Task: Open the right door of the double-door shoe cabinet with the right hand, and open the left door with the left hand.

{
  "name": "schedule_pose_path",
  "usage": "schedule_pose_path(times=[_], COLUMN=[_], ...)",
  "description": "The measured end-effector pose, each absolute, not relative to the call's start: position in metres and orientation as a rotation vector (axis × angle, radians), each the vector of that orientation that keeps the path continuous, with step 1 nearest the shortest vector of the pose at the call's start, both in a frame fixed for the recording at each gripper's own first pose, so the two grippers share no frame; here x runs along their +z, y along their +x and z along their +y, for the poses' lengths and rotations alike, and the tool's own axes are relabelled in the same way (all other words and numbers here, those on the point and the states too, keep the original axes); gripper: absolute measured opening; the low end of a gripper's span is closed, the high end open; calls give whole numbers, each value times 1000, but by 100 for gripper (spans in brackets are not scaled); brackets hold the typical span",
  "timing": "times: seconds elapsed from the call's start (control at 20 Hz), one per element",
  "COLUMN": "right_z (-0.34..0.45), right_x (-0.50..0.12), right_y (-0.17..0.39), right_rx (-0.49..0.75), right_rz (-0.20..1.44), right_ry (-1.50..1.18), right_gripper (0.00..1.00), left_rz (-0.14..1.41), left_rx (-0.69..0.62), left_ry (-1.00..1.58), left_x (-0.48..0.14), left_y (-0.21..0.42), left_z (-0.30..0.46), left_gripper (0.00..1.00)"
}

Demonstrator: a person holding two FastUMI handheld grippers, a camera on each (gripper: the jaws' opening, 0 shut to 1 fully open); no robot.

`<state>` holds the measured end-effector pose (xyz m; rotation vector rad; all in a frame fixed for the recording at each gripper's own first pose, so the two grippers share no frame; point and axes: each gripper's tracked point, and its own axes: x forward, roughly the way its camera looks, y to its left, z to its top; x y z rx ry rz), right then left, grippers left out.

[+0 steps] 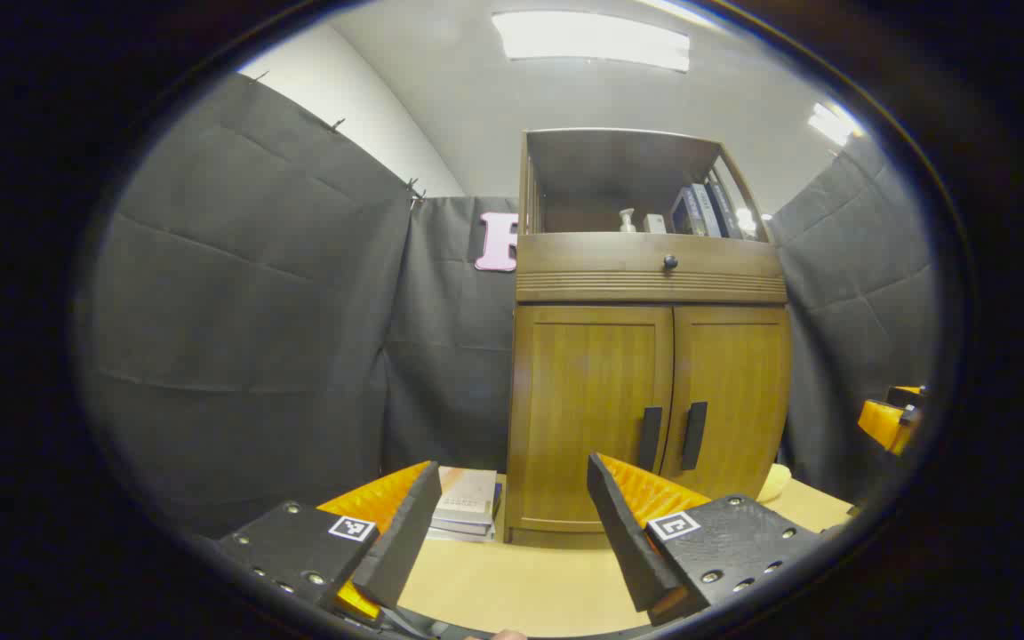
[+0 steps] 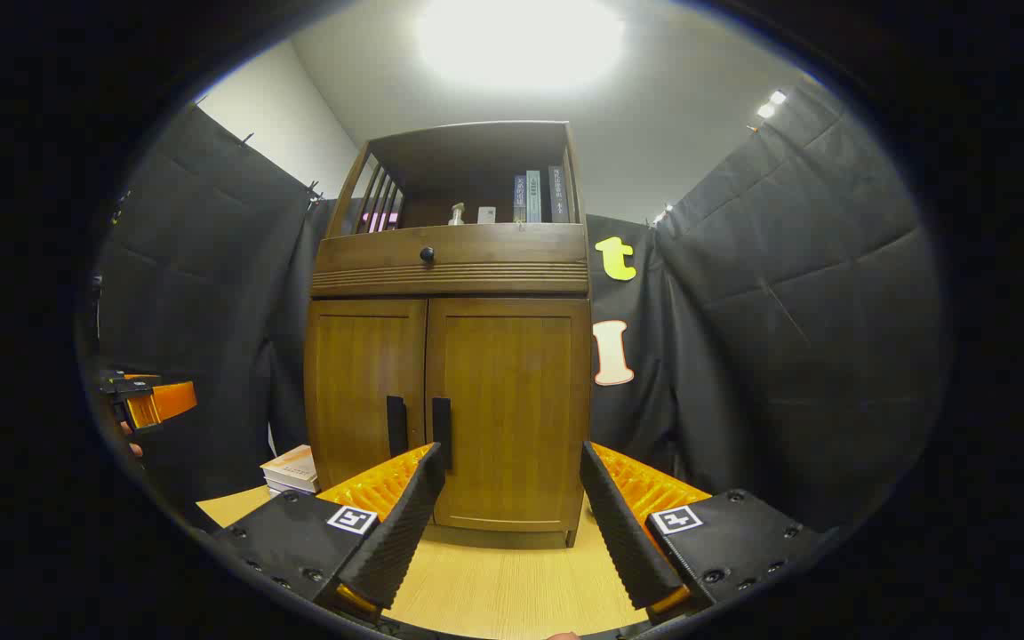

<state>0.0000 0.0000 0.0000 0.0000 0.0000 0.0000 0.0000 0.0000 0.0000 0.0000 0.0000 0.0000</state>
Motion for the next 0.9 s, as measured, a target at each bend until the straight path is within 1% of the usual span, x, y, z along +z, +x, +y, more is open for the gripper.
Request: schedule_pose_path(times=[0.05,0.15,0.2,0.4,0.45,0.55,0.6,0.9], right_z=[0,0,-1,1,0,1,1,4], right_x=[-1,-1,0,-2,-3,-4,-4,-6], right_y=[0,1,1,1,1,2,2,9], right_rx=[3,0,-4,-5,-5,-3,-1,9], right_rz=[3,6,5,4,6,9,9,11], right_ry=[0,-4,-6,-11,-13,-15,-15,-1], right_gripper=[94,94,96,96,94,94,96,96], left_rz=[-1,-4,-7,-16,-18,-25,-30,-38], left_rx=[0,5,6,3,3,3,4,8], left_ry=[-1,1,2,12,15,20,23,32], left_x=[0,2,2,3,2,3,4,3], left_y=[-1,-2,-2,-5,-5,-5,-6,-6], left_z=[0,0,0,-1,-1,-1,-1,-1], left_gripper=[95,95,95,95,95,95,95,95])
